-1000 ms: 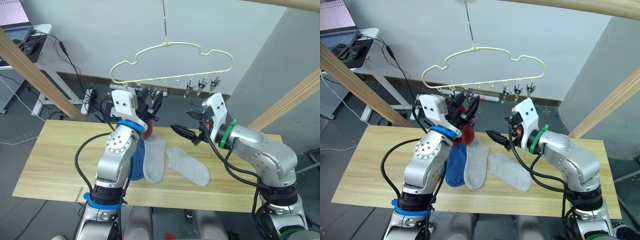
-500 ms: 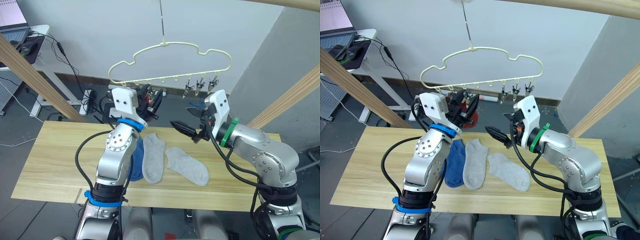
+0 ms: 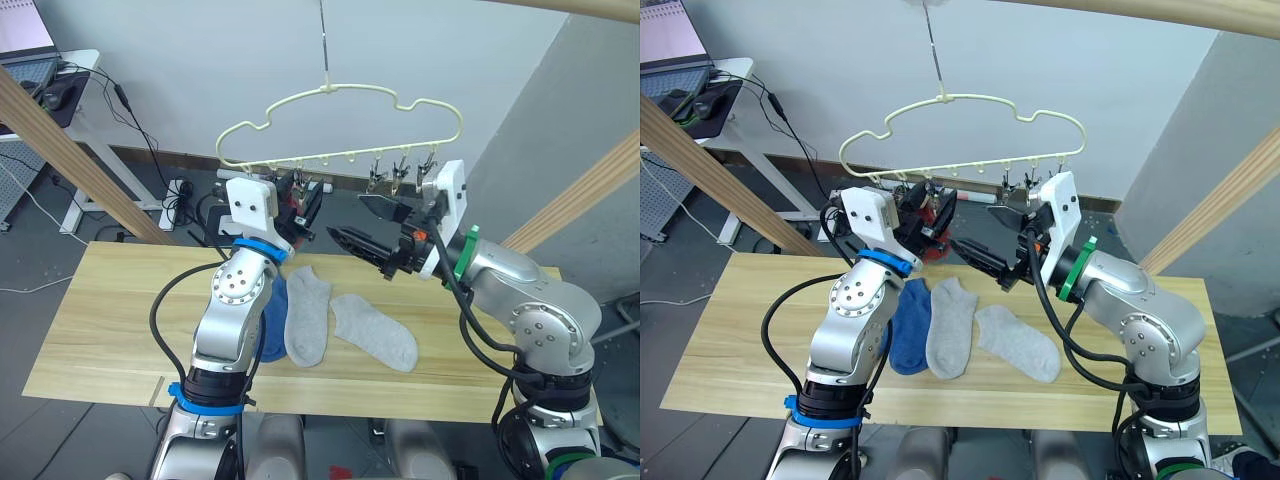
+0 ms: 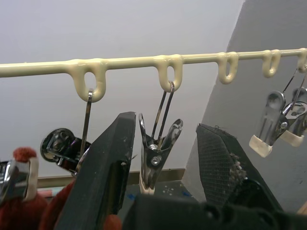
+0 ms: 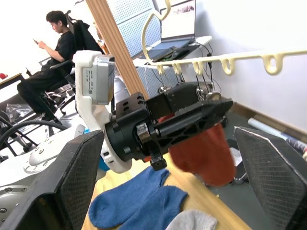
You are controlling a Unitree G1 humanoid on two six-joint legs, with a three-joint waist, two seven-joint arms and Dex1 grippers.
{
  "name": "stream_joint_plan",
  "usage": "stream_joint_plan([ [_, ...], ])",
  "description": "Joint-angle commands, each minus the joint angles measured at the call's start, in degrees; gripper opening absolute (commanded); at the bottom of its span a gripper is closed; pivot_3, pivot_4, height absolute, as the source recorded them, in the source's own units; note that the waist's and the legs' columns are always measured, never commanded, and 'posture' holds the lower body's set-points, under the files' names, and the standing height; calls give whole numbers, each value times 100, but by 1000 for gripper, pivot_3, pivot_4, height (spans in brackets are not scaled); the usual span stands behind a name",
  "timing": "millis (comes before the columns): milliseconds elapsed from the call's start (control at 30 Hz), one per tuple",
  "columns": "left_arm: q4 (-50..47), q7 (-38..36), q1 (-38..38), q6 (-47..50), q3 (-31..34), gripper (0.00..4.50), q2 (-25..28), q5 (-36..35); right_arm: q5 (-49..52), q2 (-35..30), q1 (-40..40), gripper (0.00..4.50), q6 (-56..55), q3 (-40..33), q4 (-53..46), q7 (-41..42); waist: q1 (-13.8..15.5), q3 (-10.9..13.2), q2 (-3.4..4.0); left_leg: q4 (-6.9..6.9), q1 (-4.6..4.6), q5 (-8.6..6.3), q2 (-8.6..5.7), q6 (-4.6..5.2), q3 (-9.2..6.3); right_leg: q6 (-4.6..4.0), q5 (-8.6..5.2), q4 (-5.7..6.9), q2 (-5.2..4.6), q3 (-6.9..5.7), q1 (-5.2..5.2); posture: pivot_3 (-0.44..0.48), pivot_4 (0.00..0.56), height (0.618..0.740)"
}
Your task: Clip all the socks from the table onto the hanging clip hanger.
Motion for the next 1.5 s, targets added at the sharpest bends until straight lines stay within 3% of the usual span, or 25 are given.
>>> stream_joint_plan([
  [33,-173,-16,21,-165,50,2251,-5,51,-55,-86,66,4500,-314,121,-238,120,0,0,0,0,0,0,0,0,0,0,0,0,0,0,0,40,305,740],
  [133,-171,-23,17,-190,52,2251,2,69,-39,-103,83,4500,-390,157,-214,84,0,0,0,0,0,0,0,0,0,0,0,1,0,0,0,40,305,740],
  [233,-164,15,13,-211,91,1707,-23,76,-146,-189,134,4500,-455,238,-203,88,2,0,0,2,0,0,0,0,0,0,0,1,0,0,1,46,296,740],
  [367,-147,7,28,-234,126,568,-16,75,-150,-178,190,4500,-479,274,-204,40,3,0,0,4,0,0,0,0,-1,0,0,2,0,-1,1,47,291,740],
  [467,-162,-71,54,-222,126,77,-21,20,-145,-185,218,4500,-433,281,-208,10,3,0,0,5,0,0,0,0,-1,0,1,3,0,0,2,47,291,740],
  [600,-288,-168,112,-111,117,53,-54,-107,-479,-491,527,4500,-469,597,-128,135,4,-1,0,8,0,0,0,0,-2,0,1,3,0,-1,4,58,282,740],
  [733,-461,-423,146,427,245,52,30,-527,-1460,-639,907,4500,-799,1090,608,-260,7,-3,-2,12,2,0,0,0,-3,0,1,4,-1,-3,8,58,281,740],
  [867,-607,-757,260,770,445,52,278,-926,-2669,-1222,1203,4500,-1582,2182,1235,93,5,-3,-1,24,3,1,0,-1,-3,5,3,7,1,-1,9,64,282,740],
  [1167,-900,-918,535,1039,363,52,469,-1080,-3120,-561,1617,4500,-1731,2584,1985,100,-4,-3,-1,41,13,1,3,0,-2,30,-1,7,4,4,27,80,292,740],
  [1433,-1172,-766,648,1218,244,52,329,-1077,-3836,-464,1723,4500,-2221,2795,2815,179,7,-3,-1,64,32,0,0,1,-2,47,6,2,3,9,59,90,298,740],
  [1500,-1165,-750,651,1231,274,52,339,-1071,-4018,-478,1727,4129,-2370,2848,2984,195,6,-3,-1,58,62,-1,1,2,-2,48,6,-1,5,10,87,90,298,740],
])
